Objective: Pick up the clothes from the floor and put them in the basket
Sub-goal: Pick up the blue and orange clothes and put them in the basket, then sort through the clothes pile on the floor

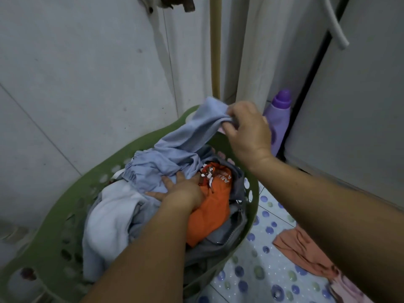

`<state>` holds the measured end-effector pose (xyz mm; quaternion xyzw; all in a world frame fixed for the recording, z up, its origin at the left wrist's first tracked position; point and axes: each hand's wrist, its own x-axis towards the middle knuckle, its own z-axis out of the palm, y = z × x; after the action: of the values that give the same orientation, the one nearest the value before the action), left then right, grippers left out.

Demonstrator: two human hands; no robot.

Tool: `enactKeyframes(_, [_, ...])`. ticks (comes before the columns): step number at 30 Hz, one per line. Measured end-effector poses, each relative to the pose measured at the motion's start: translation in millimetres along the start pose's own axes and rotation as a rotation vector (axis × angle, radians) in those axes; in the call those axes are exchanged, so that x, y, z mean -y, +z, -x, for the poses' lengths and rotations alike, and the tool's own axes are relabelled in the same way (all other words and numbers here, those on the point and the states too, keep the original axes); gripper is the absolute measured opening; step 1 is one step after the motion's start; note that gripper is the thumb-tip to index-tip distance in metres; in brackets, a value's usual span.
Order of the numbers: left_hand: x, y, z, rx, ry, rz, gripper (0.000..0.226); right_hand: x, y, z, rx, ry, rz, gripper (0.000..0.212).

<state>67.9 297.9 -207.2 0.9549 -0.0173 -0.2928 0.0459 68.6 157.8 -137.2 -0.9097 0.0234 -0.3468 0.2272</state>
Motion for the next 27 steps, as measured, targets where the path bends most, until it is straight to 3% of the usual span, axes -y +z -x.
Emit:
enactKeyframes(1, [0, -4, 2, -0.016, 0.024, -0.009, 0.056, 4, -4, 7, 0.066, -0.113, -0.015, 0.019])
enactKeyframes(2, [3, -9, 2, -0.048, 0.062, -0.006, 0.055, 7, -4, 15, 0.248, -0.175, 0.015, 0.019])
enactKeyframes(4, [8, -21, 9, -0.104, 0.129, 0.101, 0.045, 8, -4, 32, 0.833, -0.19, 0.242, 0.022])
enactKeyframes(5, [9, -27, 19, -0.1, 0.132, 0.191, 0.038, 6, -4, 41, 1.039, -0.174, 0.326, 0.025])
enactKeyframes(6, [9, -35, 29, -0.112, 0.118, 0.249, 0.035, 4, -10, 47, 1.092, -0.15, 0.335, 0.027])
enactKeyframes(9, [12, -47, 53, -0.229, -0.016, 0.275, 0.05, -7, -46, 50, 0.824, 0.065, 0.04, 0.028])
enactKeyframes(10, [11, -50, 61, -0.299, -0.001, 0.304, 0.044, -14, -59, 48, 0.707, 0.168, -0.091, 0.026])
enactKeyframes(12, [-8, -47, 86, -0.454, 0.185, 0.372, 0.027, -36, -92, 52, 0.532, 0.358, -0.297, 0.019])
enactKeyframes(15, [-58, -35, 120, -0.568, 0.408, 0.343, 0.024, -83, -138, 68, 0.413, 0.591, -0.426, 0.014])
enactKeyframes(20, [-159, 21, 141, -0.462, 0.722, 0.208, 0.023, -181, -210, 123, 0.448, 0.791, -0.081, 0.01])
enactKeyframes(22, [-191, 50, 142, -0.358, 0.765, 0.152, 0.022, -217, -227, 154, 0.495, 0.831, 0.077, 0.009])
enactKeyframes(27, [-252, 122, 132, -0.059, 0.777, 0.102, 0.023, -274, -241, 232, 0.683, 0.937, 0.352, 0.035])
